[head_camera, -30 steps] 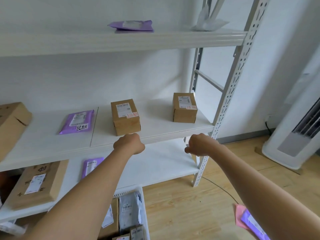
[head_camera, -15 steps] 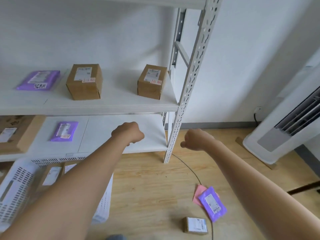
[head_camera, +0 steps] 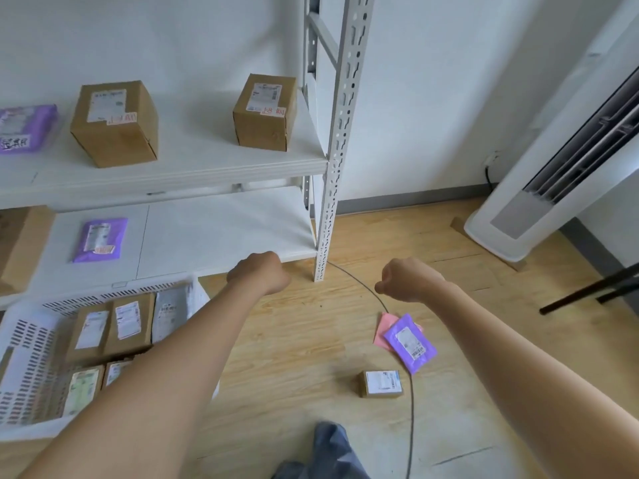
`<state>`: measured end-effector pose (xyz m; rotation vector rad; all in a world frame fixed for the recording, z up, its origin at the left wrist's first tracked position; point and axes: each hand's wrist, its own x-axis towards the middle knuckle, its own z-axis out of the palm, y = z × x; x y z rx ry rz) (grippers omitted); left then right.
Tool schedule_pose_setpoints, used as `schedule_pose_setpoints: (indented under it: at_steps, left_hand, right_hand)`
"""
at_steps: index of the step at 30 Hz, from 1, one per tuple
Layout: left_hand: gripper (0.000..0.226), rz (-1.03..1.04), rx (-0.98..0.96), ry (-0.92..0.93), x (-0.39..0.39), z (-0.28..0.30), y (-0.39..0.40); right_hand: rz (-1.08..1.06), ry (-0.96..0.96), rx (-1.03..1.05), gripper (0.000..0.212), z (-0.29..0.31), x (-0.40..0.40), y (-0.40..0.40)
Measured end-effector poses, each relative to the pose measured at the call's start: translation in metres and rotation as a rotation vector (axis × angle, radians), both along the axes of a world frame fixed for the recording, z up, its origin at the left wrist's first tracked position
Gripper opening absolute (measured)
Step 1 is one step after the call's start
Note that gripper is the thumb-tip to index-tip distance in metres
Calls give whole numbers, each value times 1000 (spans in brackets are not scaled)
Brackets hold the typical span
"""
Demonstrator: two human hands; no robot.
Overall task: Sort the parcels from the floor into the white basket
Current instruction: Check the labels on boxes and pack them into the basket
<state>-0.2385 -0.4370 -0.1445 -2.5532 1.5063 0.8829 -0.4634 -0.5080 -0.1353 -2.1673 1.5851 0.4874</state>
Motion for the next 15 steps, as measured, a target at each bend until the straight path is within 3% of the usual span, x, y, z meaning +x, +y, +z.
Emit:
schedule_pose_setpoints:
  at_steps: [5, 9, 15]
  left_hand:
    - [9, -45, 43, -9, -35, -16, 11]
    - [33, -56, 27, -36, -71, -22, 7]
    - [25, -58, 37, -33, -129, -40, -10]
  right_hand:
    - [-54, -24, 12, 18, -6, -31, 13]
    - [-87, -46, 15, 27, -12, -65, 16]
    - [-105, -75, 50, 24, -27, -129, 1]
